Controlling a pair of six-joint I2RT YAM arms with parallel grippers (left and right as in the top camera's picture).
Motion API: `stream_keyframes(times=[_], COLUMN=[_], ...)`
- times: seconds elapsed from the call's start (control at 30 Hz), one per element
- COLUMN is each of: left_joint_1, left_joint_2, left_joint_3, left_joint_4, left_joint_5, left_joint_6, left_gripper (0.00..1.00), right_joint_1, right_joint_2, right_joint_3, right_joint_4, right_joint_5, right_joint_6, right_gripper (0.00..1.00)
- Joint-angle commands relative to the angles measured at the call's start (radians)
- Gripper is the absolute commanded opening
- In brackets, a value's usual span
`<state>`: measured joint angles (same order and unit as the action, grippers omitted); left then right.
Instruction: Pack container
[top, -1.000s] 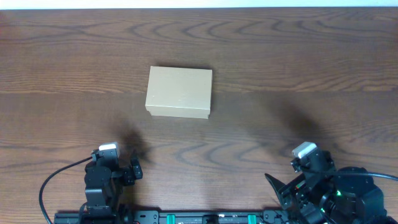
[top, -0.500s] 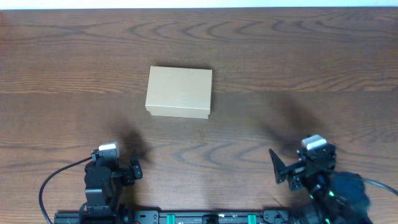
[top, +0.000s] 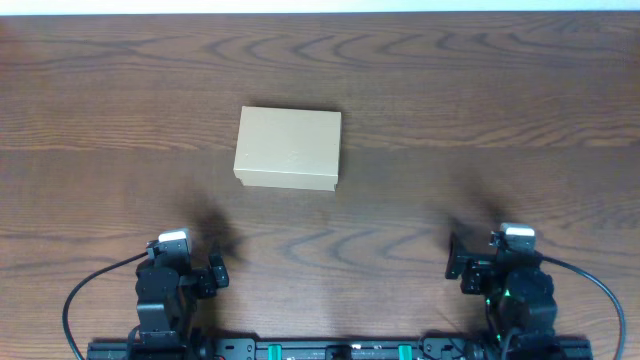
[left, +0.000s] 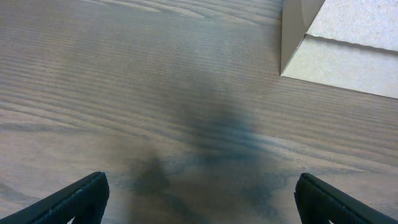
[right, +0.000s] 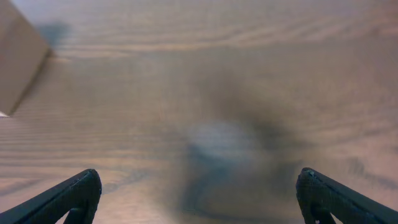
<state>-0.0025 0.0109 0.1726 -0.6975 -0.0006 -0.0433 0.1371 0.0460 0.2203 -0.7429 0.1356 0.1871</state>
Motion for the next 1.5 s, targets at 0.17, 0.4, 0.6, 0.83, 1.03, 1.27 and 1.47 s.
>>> stream_keyframes(times=[0.17, 0.4, 0.6, 0.83, 1.03, 1.27, 1.47], left_joint_1=[-0.005, -0.005, -0.005, -0.005, -0.005, -0.005, -0.005], left_joint_2=[-0.007, -0.007, -0.007, -0.007, -0.007, -0.007, -0.007], left_joint_3=[-0.014, -0.014, -0.014, -0.014, -0.014, -0.014, -0.014], left_joint_4=[-0.002, -0.002, -0.002, -0.002, -0.002, -0.002, -0.002], left_joint_5=[-0.010, -0.010, -0.010, -0.010, -0.010, -0.010, -0.010], left_joint_6=[0.021, 0.022, 0.021, 0.021, 0.021, 0.021, 0.022], left_gripper=[0.95, 0.95, 0.95, 0.95, 0.95, 0.96, 0.95], right_joint_1=[-0.015, -0.011, -0.011, -0.010, -0.010, -0.011, -0.010], right_joint_2=[-0.017, -0.018, -0.018, -0.018, -0.018, -0.018, -0.018], right_joint_3=[-0.057, -0.057, -0.057, -0.057, -0.057, -0.057, -0.057], right_joint_4=[0.002, 0.000, 0.000, 0.000, 0.000, 0.000, 0.000], right_joint_5=[-0.005, -0.027, -0.027, -0.027, -0.027, -0.027, -0.027], right_joint_6=[0.035, 0.036, 0.036, 0.036, 0.036, 0.036, 0.036], right_gripper=[0.99, 1.00, 0.99, 0.99, 0.99, 0.99, 0.99])
